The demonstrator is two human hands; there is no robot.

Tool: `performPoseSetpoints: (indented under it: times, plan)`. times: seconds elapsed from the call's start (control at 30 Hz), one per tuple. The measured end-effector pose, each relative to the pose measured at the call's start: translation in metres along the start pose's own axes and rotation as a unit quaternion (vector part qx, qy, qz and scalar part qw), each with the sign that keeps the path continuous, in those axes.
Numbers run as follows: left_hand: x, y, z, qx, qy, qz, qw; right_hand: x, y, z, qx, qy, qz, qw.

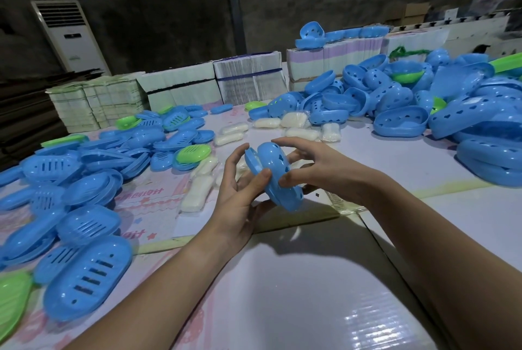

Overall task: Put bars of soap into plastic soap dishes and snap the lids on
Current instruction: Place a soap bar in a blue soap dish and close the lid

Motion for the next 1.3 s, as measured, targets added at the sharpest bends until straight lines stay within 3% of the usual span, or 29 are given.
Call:
performPoseSetpoints:
  times: [0.37, 1.3]
  plan:
    - [-0.0027, 0.0014, 0.001, 0.027, 0.001, 0.013, 1.0, -0.0024, 0.0004, -0.0015, -0.007, -0.008, -0.053, 0.999]
    - [-0.0069, -0.002, 0.001, 0.008, -0.008, -0.005, 1.0, -0.0037, 0.0033, -0.0034, -0.029, -0.015, -0.122, 0.992]
Point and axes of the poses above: each hand's wrist, its own z-axis away from the middle knuckle, its own y-axis out of the palm, x = y × z, the point moved 4 cm from there along -z, towards the middle knuckle, and after that the axes turned 9 degrees about z, right-handed, at the moved point
